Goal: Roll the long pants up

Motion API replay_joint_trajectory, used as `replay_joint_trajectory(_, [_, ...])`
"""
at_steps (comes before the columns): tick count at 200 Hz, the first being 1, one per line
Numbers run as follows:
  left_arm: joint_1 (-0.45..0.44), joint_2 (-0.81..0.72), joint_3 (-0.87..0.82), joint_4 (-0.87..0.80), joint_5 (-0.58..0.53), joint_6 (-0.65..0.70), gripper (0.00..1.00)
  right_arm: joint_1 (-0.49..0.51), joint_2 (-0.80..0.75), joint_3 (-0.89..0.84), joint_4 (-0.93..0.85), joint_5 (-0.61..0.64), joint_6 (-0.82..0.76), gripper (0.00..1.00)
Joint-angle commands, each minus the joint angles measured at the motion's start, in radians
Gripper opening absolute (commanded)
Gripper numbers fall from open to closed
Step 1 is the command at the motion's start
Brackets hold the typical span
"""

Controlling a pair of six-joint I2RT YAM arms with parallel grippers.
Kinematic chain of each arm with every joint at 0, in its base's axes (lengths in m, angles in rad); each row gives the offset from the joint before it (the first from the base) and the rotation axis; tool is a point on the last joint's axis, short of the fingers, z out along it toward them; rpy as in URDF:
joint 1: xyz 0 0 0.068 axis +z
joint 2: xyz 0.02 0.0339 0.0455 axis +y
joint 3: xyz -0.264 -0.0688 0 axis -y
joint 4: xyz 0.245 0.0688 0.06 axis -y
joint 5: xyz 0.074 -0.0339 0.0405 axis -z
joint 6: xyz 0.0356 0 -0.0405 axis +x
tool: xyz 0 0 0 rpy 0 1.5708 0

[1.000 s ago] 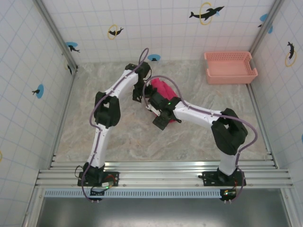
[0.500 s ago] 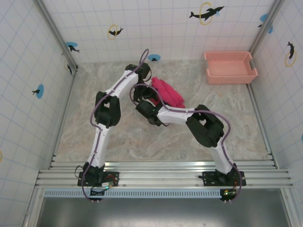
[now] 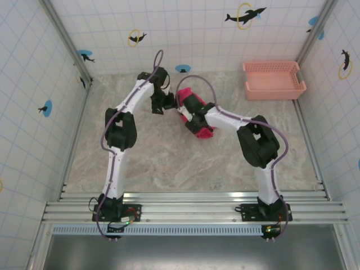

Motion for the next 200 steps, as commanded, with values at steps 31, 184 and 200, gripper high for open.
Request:
replay_joint_trajectory(31, [0.031,-0.152,-0.037,-0.098,-0.068,0.042,0.97,-0.179,-0.011,-0.193,0.330,-0.815,0.461,0.28])
replay_joint_trajectory(184, [-0.126,0.096,0.128,0.030,-0.033,-0.174,0.97,-0.323,0.135,-0.632,1.103,-0.924,1.100,0.24])
replay_joint_trajectory(200, [-0.126,0.114,0.142,0.044,-0.026,-0.190,0.97,-0.327,0.138,-0.604,0.970,-0.935,1.032,0.24])
